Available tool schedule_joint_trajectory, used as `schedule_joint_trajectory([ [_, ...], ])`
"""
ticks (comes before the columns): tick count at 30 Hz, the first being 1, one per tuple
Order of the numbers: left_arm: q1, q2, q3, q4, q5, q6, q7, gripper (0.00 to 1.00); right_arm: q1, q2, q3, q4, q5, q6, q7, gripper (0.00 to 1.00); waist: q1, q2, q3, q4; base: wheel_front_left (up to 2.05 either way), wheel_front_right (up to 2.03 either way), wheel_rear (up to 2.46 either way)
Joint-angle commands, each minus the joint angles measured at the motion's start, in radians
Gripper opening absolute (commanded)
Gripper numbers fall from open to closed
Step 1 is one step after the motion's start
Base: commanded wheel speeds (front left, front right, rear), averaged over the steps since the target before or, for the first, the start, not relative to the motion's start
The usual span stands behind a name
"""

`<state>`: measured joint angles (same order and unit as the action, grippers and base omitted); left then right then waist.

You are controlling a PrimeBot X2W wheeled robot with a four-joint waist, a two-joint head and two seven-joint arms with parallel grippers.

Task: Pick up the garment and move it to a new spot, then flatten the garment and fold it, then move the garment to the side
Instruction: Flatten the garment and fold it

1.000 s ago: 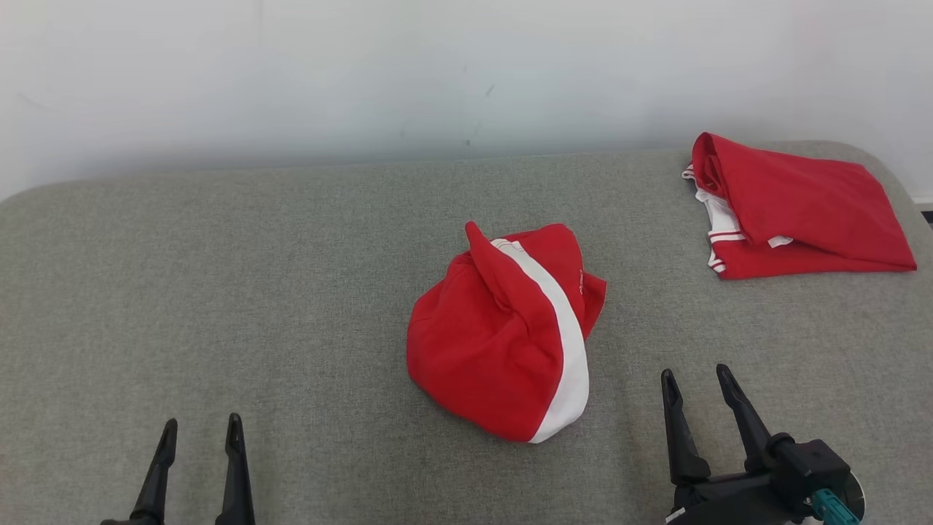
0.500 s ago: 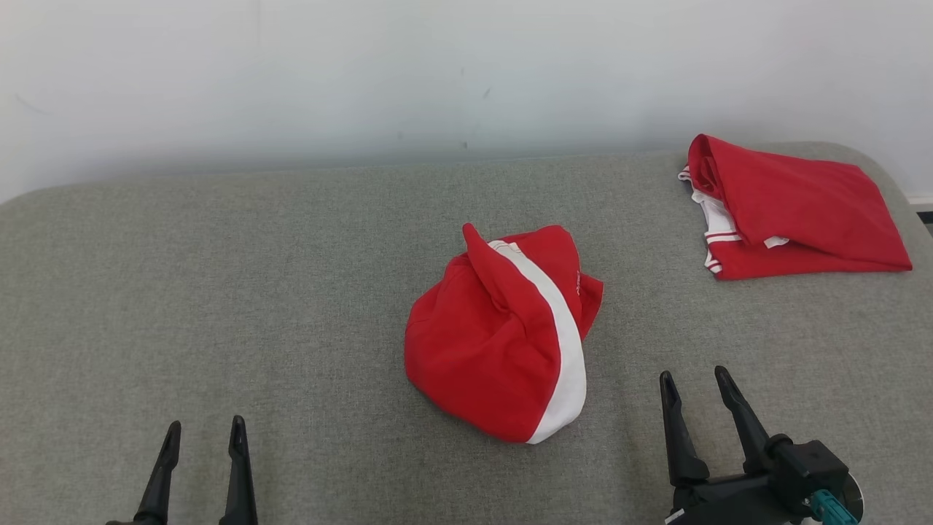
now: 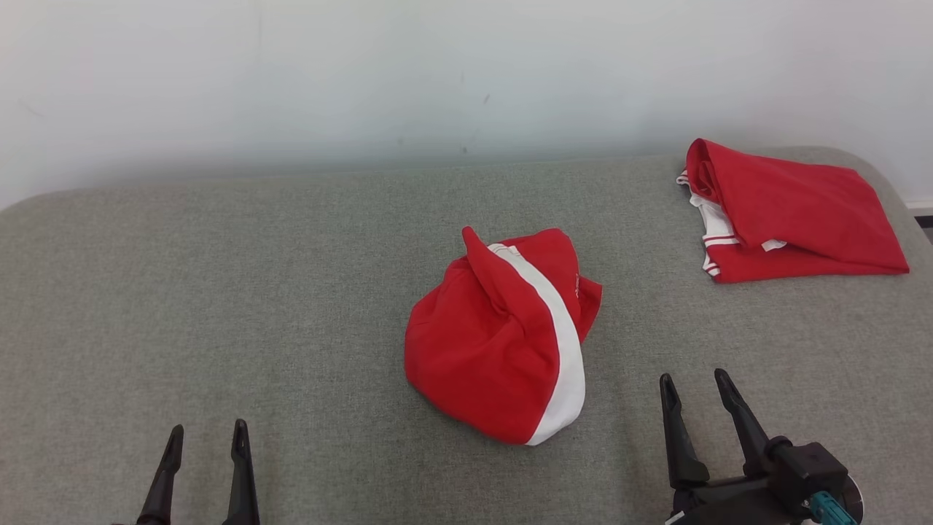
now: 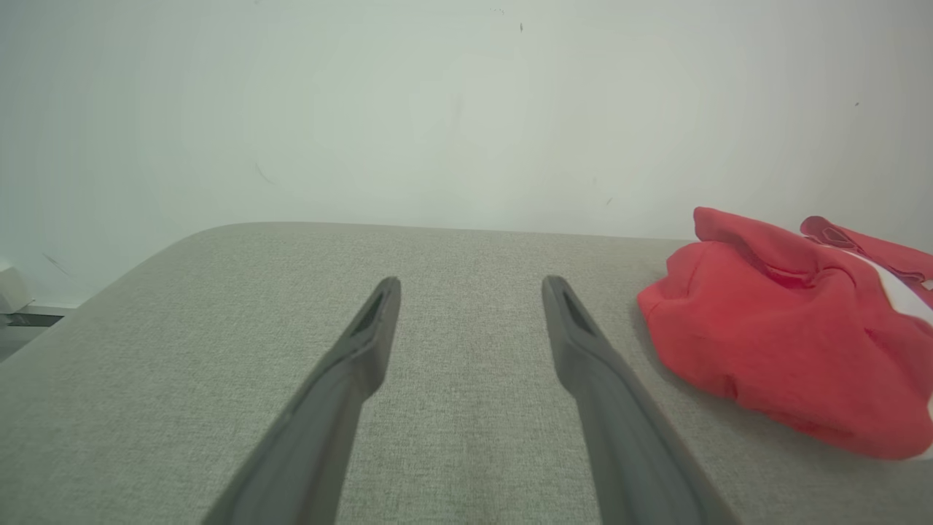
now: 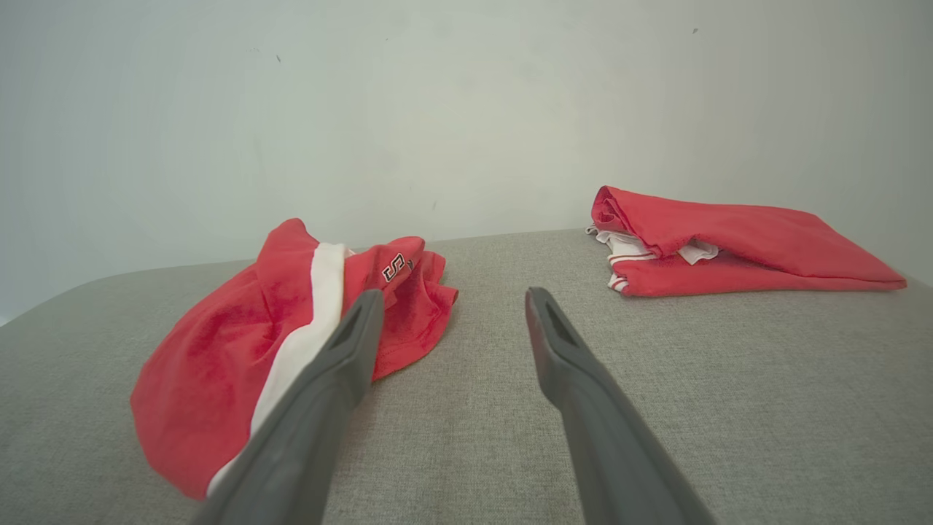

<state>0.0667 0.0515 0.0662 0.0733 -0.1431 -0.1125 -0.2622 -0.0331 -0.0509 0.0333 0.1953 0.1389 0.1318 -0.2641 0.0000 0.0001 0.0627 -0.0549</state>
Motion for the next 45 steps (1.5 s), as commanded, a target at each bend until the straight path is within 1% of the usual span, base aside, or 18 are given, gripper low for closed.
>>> schedule_joint_trajectory([
  [1, 0.014, -0.002, 0.000, 0.001, 0.001, 0.005, -0.002, 1.00, 0.010, 0.001, 0.003, 0.001, -0.002, -0.003, -0.001, 1.00, 0.0000, -0.0001, -0.002, -0.001, 0.00, 0.00, 0.00],
  [28, -0.009, -0.002, -0.002, 0.014, 0.017, -0.009, -0.002, 1.00, 0.027, 0.001, 0.016, 0.006, 0.007, -0.003, -0.001, 1.00, 0.0000, -0.0001, -0.023, -0.015, 0.00, 0.00, 0.00],
  [34, -0.015, -0.002, -0.017, 0.020, 0.009, -0.009, -0.002, 1.00, 0.016, 0.001, 0.039, 0.005, 0.008, -0.003, -0.001, 1.00, 0.0000, -0.0001, -0.019, 0.007, 0.00, 0.00, 0.00],
  [39, -0.023, -0.002, -0.034, 0.025, -0.002, -0.009, -0.002, 1.00, -0.013, 0.001, 0.081, 0.027, 0.012, -0.003, -0.001, 1.00, 0.0000, -0.0001, -0.009, 0.038, 0.00, 0.00, 0.00],
  [45, -0.035, -0.002, -0.052, 0.034, -0.009, -0.006, -0.002, 1.00, -0.083, 0.001, 0.111, 0.111, 0.015, -0.003, -0.001, 1.00, 0.0000, -0.0001, 0.012, 0.079, 0.00, 0.00, 0.00],
])
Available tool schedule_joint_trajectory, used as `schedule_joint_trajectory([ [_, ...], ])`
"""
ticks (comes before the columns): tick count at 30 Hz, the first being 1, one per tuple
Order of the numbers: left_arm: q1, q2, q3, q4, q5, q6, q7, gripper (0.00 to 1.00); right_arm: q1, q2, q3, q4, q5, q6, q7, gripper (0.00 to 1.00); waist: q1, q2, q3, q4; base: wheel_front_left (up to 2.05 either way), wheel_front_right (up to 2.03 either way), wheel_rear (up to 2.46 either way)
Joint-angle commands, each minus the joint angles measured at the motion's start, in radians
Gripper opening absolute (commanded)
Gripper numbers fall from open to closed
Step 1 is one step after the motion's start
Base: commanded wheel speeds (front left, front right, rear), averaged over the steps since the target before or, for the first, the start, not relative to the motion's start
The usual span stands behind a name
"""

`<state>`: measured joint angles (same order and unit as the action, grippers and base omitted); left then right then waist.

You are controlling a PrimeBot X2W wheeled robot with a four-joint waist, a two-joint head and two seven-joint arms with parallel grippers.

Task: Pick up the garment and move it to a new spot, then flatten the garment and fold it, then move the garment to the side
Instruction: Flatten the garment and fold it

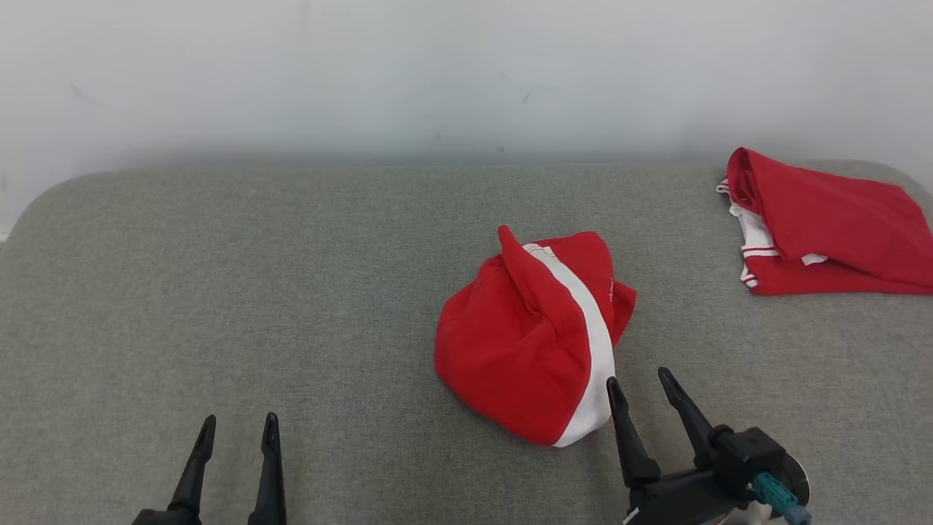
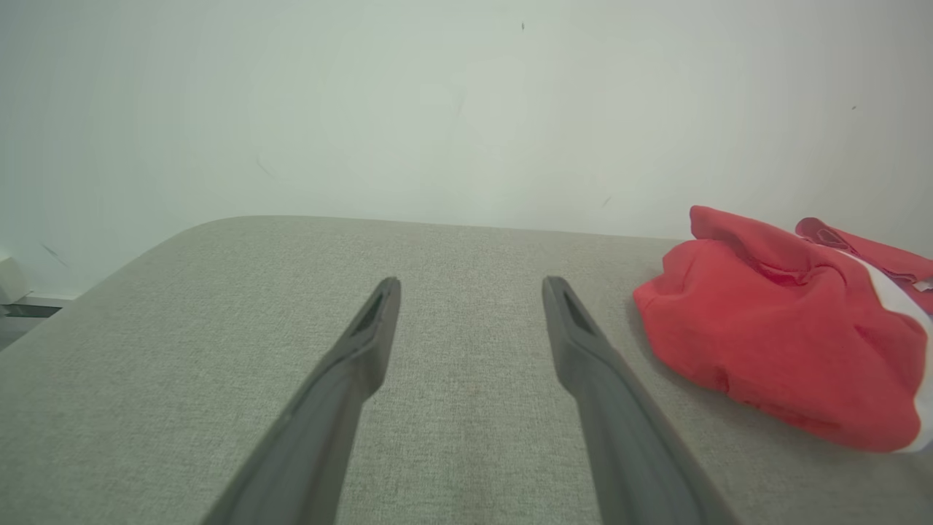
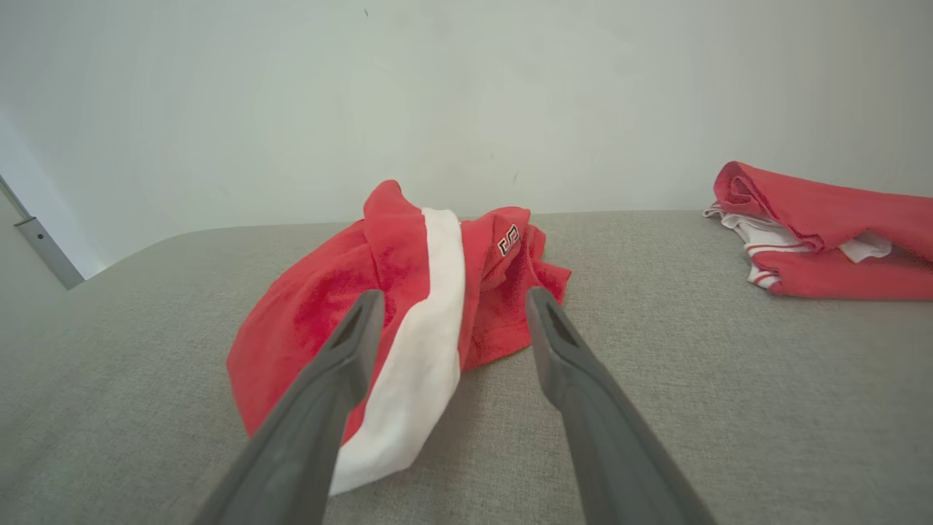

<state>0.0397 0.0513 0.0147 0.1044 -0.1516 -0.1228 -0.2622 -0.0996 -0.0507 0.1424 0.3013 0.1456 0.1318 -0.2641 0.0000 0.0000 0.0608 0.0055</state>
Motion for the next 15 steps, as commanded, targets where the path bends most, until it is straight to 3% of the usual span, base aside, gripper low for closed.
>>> schedule_joint_trajectory([
  [1, -0.012, -0.002, -0.005, 0.005, -0.003, 0.004, -0.002, 1.00, -0.032, 0.001, 0.001, 0.025, 0.006, -0.003, -0.001, 1.00, 0.0000, 0.0000, 0.017, 0.025, 0.00, 0.00, 0.00],
  [11, -0.042, -0.002, -0.035, 0.023, -0.016, 0.000, -0.002, 1.00, -0.178, 0.001, 0.010, 0.254, 0.001, -0.003, -0.001, 1.00, 0.0000, 0.0000, 0.048, 0.089, 0.00, 0.00, 0.00],
  [12, -0.044, -0.002, -0.037, 0.026, -0.018, 0.000, -0.002, 1.00, -0.197, 0.001, 0.012, 0.270, 0.012, -0.003, -0.001, 0.96, 0.0000, 0.0000, 0.049, 0.094, 0.00, 0.00, 0.00],
  [13, -0.045, -0.002, -0.040, 0.027, -0.019, 0.000, -0.002, 1.00, -0.212, 0.001, 0.014, 0.282, 0.016, -0.003, -0.001, 0.40, 0.0000, 0.0000, 0.048, 0.098, 0.00, 0.00, 0.00],
  [14, -0.044, -0.002, -0.039, 0.029, -0.019, 0.000, -0.002, 1.00, -0.221, 0.001, 0.018, 0.291, 0.017, -0.003, -0.001, 0.00, 0.0000, 0.0000, 0.048, 0.100, 0.00, 0.00, 0.00],
  [15, -0.042, -0.001, -0.038, 0.030, -0.022, 0.001, -0.002, 1.00, -0.226, 0.001, 0.021, 0.299, 0.020, -0.003, -0.001, 0.00, 0.0000, 0.0000, 0.047, 0.101, 0.00, 0.00, 0.00],
])
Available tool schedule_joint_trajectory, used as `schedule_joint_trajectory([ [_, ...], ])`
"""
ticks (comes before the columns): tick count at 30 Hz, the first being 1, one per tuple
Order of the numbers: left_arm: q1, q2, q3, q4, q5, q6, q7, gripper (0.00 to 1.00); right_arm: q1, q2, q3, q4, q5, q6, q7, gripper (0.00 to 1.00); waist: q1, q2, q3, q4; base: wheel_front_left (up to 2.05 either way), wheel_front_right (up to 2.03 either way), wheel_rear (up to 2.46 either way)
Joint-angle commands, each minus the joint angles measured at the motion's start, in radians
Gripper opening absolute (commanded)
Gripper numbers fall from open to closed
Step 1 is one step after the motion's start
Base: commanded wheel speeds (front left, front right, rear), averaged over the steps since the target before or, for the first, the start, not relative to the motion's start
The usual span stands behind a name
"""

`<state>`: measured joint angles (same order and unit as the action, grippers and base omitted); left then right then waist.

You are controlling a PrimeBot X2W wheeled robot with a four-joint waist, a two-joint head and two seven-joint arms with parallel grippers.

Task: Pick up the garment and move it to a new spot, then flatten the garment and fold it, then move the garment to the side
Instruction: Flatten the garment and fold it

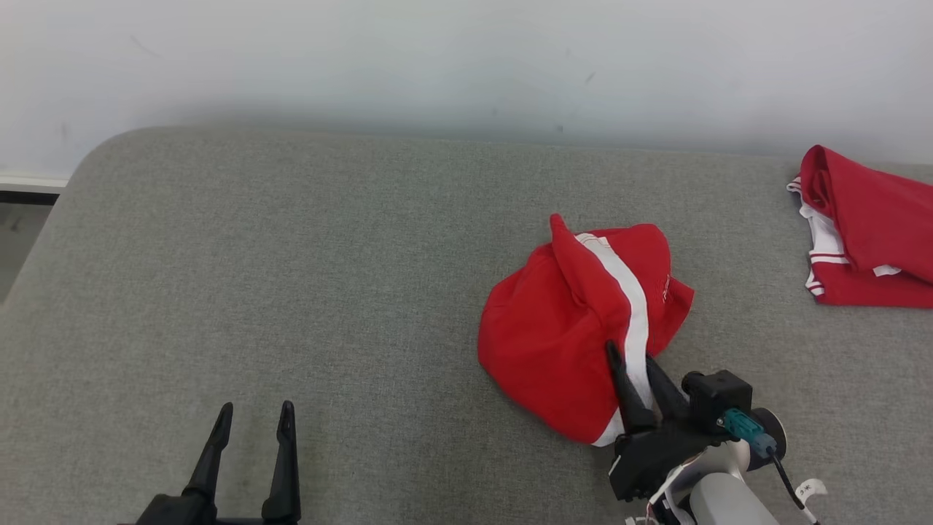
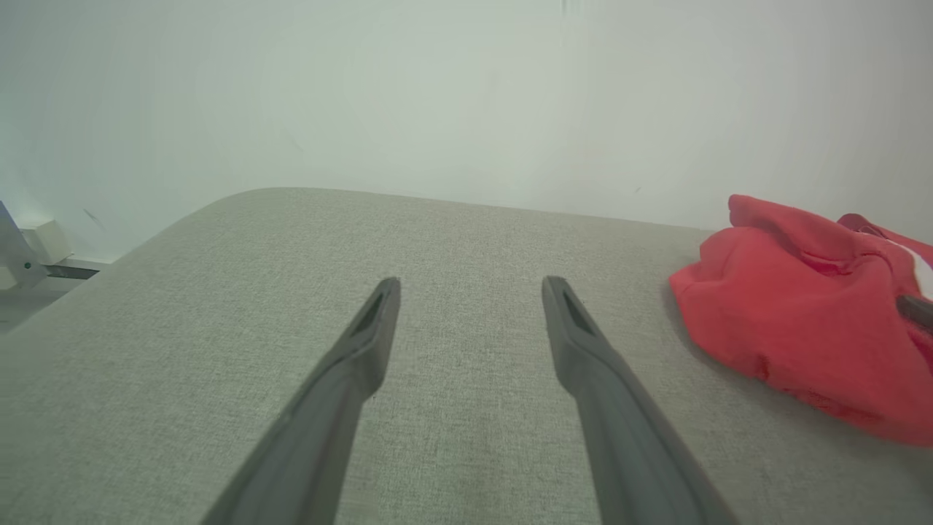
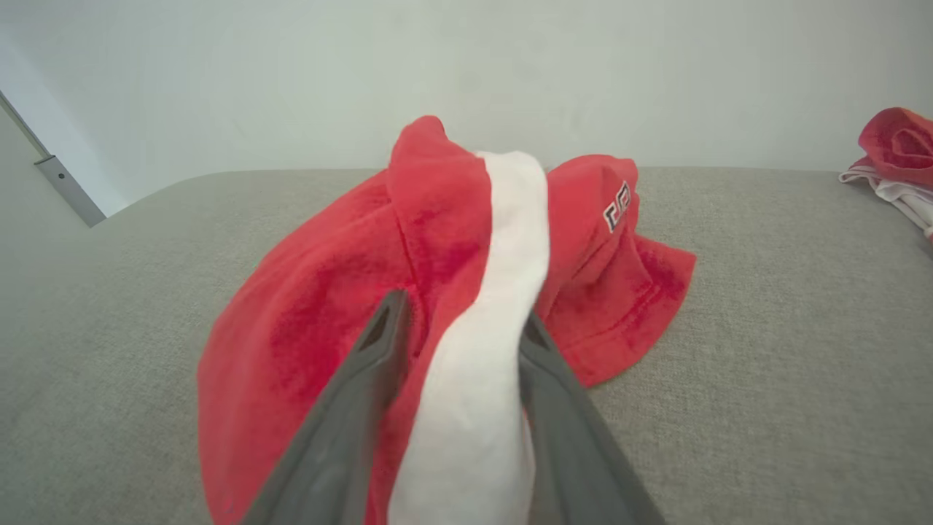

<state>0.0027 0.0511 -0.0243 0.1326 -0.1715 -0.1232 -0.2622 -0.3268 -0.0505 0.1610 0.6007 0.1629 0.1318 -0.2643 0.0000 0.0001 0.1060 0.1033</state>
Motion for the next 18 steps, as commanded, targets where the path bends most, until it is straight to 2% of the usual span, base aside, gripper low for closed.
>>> schedule_joint_trajectory([
  [1, -0.003, -0.002, 0.002, 0.003, -0.003, 0.002, -0.002, 1.00, -0.004, 0.001, 0.001, 0.004, 0.005, -0.003, -0.001, 0.00, 0.0000, -0.0001, 0.001, 0.005, 0.00, 0.00, 0.00],
  [5, 0.011, -0.001, 0.006, 0.002, -0.008, 0.006, -0.002, 1.00, -0.018, -0.007, -0.028, -0.015, -0.021, -0.003, -0.001, 0.00, 0.0000, -0.0001, -0.007, 0.001, 0.00, 0.00, 0.00],
  [11, 0.011, -0.001, 0.000, -0.001, -0.017, 0.011, -0.002, 1.00, -0.022, -0.072, -0.062, -0.099, -0.086, -0.003, -0.001, 0.00, 0.0000, -0.0001, -0.020, -0.010, 0.00, 0.00, 0.00],
  [18, 0.005, -0.001, -0.003, 0.009, -0.032, 0.007, -0.002, 1.00, -0.048, -0.130, -0.014, -0.233, -0.121, -0.003, -0.001, 0.00, 0.0000, -0.0001, -0.037, -0.020, 0.00, 0.00, 0.00],
])
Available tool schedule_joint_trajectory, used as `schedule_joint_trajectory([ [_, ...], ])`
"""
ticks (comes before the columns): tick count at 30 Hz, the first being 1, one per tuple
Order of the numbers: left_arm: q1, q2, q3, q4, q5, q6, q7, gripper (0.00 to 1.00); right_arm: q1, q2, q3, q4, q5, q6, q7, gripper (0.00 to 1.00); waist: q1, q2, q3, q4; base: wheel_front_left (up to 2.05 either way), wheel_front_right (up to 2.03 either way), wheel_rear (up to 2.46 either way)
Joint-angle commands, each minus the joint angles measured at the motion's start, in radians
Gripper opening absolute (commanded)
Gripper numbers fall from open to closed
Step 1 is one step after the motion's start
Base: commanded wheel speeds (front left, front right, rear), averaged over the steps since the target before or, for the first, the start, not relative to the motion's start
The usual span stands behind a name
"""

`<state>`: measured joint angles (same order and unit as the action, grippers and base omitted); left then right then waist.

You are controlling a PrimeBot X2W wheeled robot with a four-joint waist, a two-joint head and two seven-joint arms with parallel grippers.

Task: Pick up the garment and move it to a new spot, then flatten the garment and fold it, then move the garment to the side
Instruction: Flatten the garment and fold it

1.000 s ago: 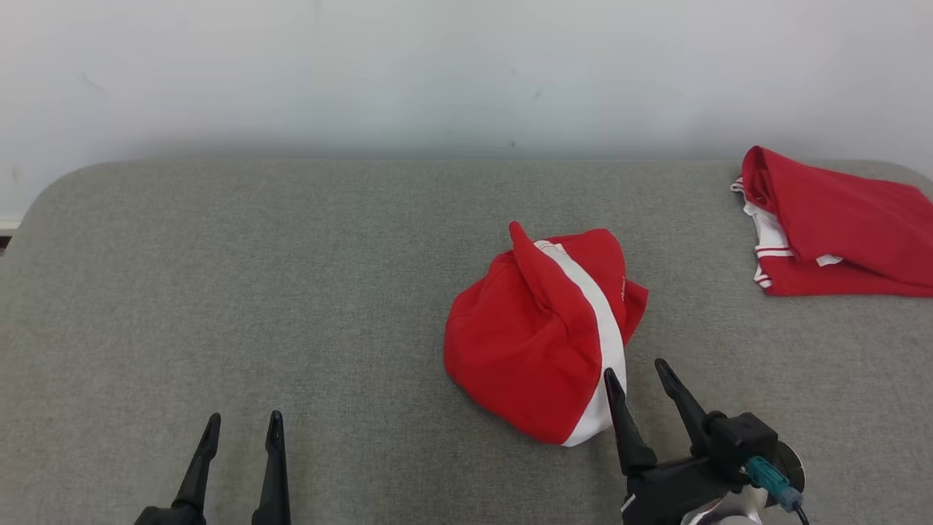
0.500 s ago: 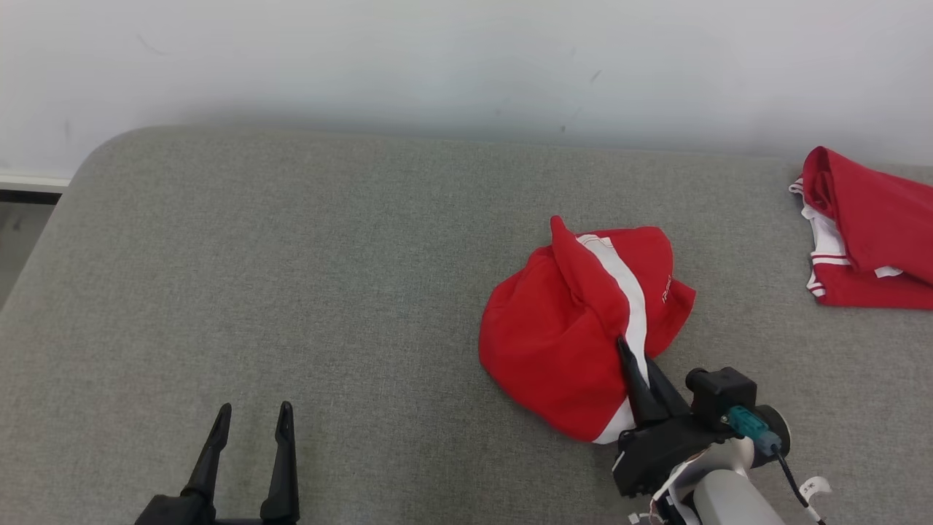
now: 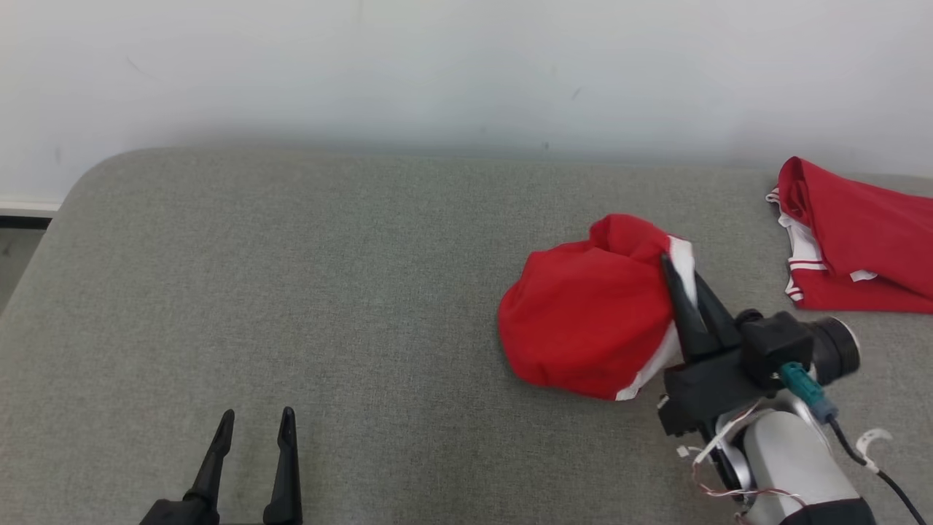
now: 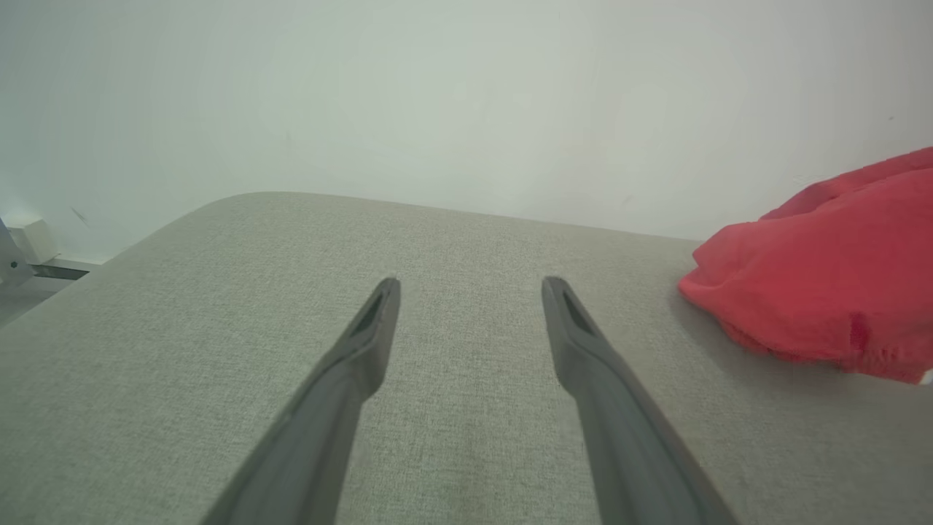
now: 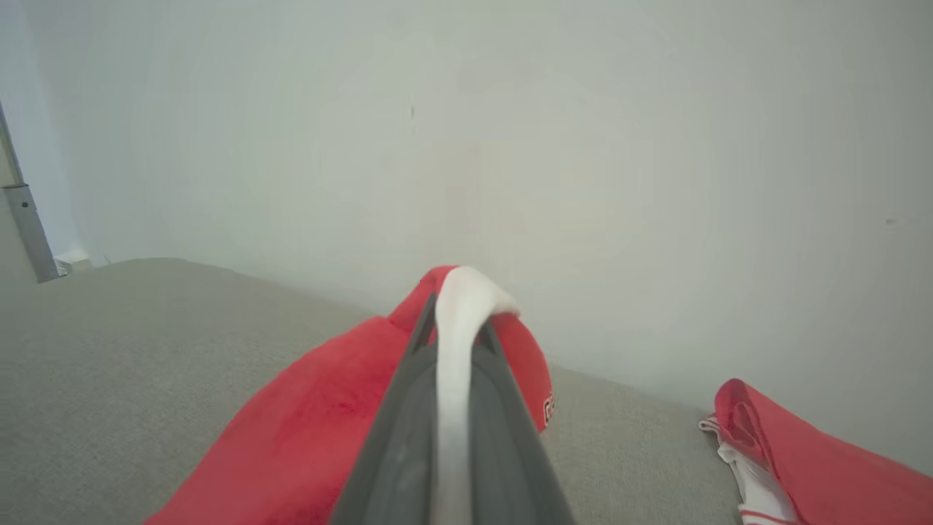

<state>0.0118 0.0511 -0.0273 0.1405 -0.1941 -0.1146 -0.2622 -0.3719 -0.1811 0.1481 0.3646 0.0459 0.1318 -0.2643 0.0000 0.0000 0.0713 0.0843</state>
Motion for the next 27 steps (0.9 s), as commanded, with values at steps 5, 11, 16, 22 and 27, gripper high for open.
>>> schedule_joint_trajectory([
  [5, 0.004, -0.001, -0.015, 0.003, -0.016, -0.002, -0.002, 1.00, -0.006, -0.004, 0.139, -0.056, -0.009, -0.003, -0.001, 0.00, 0.0000, 0.0000, -0.013, 0.006, 0.00, 0.00, 0.00],
  [11, 0.015, -0.001, -0.035, 0.003, -0.025, 0.003, -0.002, 1.00, 0.010, 0.017, 0.368, -0.016, 0.021, -0.003, -0.001, 0.00, 0.0000, 0.0000, -0.021, 0.028, 0.00, 0.00, 0.00],
  [16, 0.019, -0.001, -0.036, 0.005, -0.026, 0.002, -0.002, 1.00, 0.014, 0.032, 0.534, 0.047, 0.050, -0.003, -0.001, 0.00, 0.0000, 0.0000, -0.021, 0.045, 0.00, 0.00, 0.00],
  [22, 0.023, -0.001, -0.033, 0.006, -0.027, 0.001, -0.002, 1.00, 0.008, 0.045, 0.748, 0.135, 0.114, -0.003, -0.001, 0.00, 0.0000, 0.0000, -0.020, 0.064, 0.00, 0.00, 0.00],
  [27, 0.031, -0.001, -0.025, 0.003, -0.029, 0.005, -0.002, 1.00, -0.007, 0.045, 0.749, 0.158, 0.166, -0.003, -0.001, 0.67, 0.0000, 0.0000, -0.019, 0.059, 0.00, 0.00, 0.00],
])
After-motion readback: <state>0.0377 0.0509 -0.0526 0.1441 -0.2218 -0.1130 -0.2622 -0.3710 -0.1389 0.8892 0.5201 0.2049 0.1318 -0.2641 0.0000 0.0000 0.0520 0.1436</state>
